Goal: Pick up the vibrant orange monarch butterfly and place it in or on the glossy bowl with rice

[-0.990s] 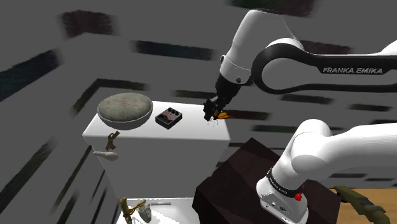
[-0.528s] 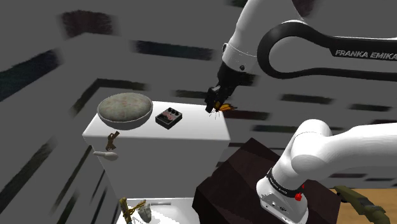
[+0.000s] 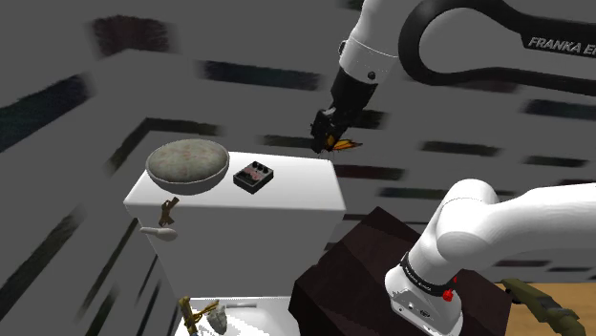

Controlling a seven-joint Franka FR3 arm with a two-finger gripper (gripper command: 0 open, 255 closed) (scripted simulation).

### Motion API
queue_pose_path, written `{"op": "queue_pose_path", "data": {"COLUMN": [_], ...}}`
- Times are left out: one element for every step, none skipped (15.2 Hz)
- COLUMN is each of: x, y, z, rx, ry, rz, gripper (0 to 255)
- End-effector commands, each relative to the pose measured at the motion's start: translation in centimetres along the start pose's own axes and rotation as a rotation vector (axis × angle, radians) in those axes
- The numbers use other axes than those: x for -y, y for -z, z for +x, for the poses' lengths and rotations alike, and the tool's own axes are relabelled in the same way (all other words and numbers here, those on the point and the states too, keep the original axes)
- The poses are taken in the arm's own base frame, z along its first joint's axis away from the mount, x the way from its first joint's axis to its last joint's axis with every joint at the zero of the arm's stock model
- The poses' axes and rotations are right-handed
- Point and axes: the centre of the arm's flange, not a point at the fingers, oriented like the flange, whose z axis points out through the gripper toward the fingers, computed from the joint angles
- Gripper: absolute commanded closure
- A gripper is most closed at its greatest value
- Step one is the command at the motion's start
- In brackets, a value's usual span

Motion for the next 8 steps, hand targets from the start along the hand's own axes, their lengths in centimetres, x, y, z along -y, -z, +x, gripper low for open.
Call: {"op": "queue_pose_path", "data": {"x": [0.1, 0.1, 0.1, 0.9, 1.7, 2.5, 3.3, 4.1], "y": [1.0, 1.5, 1.6, 1.3, 1.1, 0.8, 0.5, 0.2], "z": [0.2, 0.3, 0.3, 1.3, 2.3, 3.3, 4.4, 5.4], "rx": [0.000, 0.000, 0.000, 0.000, 0.000, 0.000, 0.000, 0.000], "ry": [0.000, 0.000, 0.000, 0.000, 0.000, 0.000, 0.000, 0.000], "rz": [0.000, 0.000, 0.000, 0.000, 0.000, 0.000, 0.000, 0.000], "gripper": [255, 255, 255, 255, 255, 255, 255, 255]}}
